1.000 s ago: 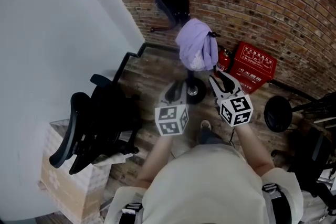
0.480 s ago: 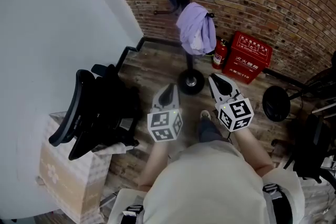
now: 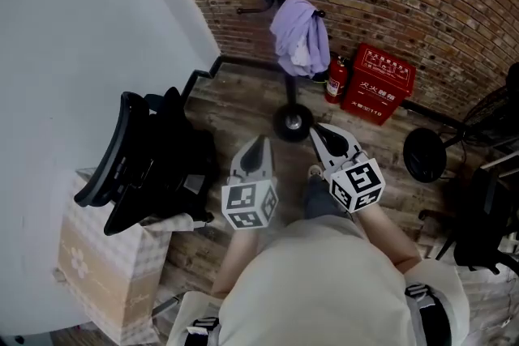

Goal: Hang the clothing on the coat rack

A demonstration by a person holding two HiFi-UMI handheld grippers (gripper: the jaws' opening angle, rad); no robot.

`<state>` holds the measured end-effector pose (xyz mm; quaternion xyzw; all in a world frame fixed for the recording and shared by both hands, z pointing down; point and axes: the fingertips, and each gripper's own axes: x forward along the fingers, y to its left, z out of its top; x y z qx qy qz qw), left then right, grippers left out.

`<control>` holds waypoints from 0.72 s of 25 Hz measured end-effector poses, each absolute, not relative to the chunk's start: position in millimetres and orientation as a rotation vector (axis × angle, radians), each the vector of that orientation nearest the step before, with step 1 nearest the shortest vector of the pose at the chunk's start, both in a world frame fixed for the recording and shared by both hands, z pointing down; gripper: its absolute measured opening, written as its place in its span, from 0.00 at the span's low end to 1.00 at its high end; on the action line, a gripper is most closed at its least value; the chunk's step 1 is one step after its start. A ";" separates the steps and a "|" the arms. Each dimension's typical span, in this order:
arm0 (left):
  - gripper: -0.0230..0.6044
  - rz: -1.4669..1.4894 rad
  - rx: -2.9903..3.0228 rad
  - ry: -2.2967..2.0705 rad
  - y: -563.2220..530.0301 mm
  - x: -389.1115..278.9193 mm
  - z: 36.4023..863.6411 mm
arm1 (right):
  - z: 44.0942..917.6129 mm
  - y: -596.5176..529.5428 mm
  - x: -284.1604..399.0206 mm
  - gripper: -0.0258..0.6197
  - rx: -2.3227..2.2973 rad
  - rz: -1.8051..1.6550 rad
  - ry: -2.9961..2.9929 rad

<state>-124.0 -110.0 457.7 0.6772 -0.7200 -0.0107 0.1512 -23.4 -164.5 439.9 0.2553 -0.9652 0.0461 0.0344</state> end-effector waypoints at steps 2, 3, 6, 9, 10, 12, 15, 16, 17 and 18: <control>0.06 -0.029 1.944 -2.068 -106.5 -124.2 459.0 | 438.8 -159.8 -22.7 0.06 0.784 0.138 -2.971; 0.06 -0.030 1.942 -2.068 -105.3 -124.7 459.5 | 438.2 -158.2 -22.3 0.06 0.786 0.138 -2.973; 0.06 -0.033 1.942 -2.071 -104.0 -125.4 458.2 | 436.5 -155.7 -22.0 0.06 0.786 0.137 -2.976; 0.06 -0.034 1.952 -2.070 -105.0 -124.4 456.3 | 434.8 -155.0 -21.9 0.06 0.786 0.128 -2.976; 0.06 -0.033 1.954 -2.069 -105.6 -124.0 455.9 | 434.0 -155.2 -21.8 0.06 0.787 0.126 -2.977; 0.06 -0.028 1.958 -2.067 -106.8 -123.1 455.4 | 432.9 -156.6 -21.2 0.05 0.798 0.125 -2.975; 0.06 -0.020 1.963 -2.060 -107.6 -120.5 454.3 | 431.8 -160.9 -17.6 0.04 0.838 0.130 -2.963; 0.06 -0.020 1.964 -2.057 -107.7 -119.5 454.0 | 431.1 -162.3 -16.1 0.04 0.850 0.134 -2.961; 0.06 -0.020 1.965 -2.056 -107.7 -118.8 453.9 | 430.4 -163.2 -14.8 0.04 0.855 0.137 -2.960; 0.06 -0.020 1.965 -2.057 -108.0 -118.3 454.1 | 429.8 -163.7 -13.9 0.04 0.857 0.138 -2.961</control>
